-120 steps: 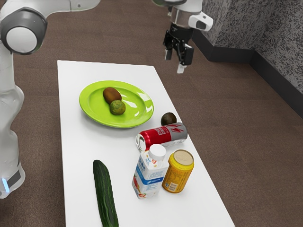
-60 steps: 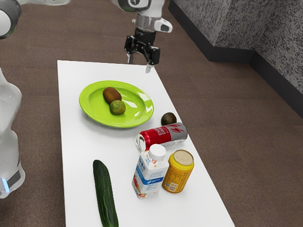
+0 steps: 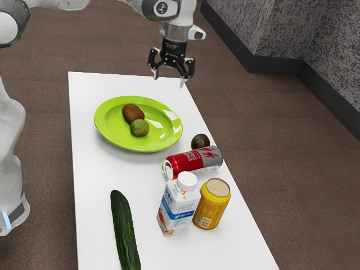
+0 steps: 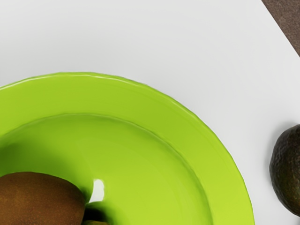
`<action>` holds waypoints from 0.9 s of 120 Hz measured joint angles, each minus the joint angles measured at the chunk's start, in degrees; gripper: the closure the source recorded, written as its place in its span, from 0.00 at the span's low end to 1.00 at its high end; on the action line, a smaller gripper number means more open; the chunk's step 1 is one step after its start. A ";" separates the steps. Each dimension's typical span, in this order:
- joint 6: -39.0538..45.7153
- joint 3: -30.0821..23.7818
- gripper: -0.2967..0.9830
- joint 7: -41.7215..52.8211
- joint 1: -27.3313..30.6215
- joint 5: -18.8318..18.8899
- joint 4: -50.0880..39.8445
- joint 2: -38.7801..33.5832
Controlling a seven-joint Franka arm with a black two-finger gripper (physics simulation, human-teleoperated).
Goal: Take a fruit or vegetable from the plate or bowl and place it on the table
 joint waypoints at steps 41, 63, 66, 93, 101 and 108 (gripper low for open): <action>5.89 -7.46 0.23 -4.75 7.52 0.52 -20.84 -13.32; 8.13 -10.18 0.23 -6.30 10.61 0.58 -26.19 -15.56; 8.41 -10.23 0.23 -6.47 10.62 0.59 -26.39 -15.46; 11.26 -11.42 0.23 -7.80 10.64 0.19 -28.85 -14.99; 11.81 -11.58 0.23 -8.11 10.69 0.01 -29.11 -14.80; 12.44 -11.59 0.23 -8.35 10.74 -0.08 -29.77 -14.67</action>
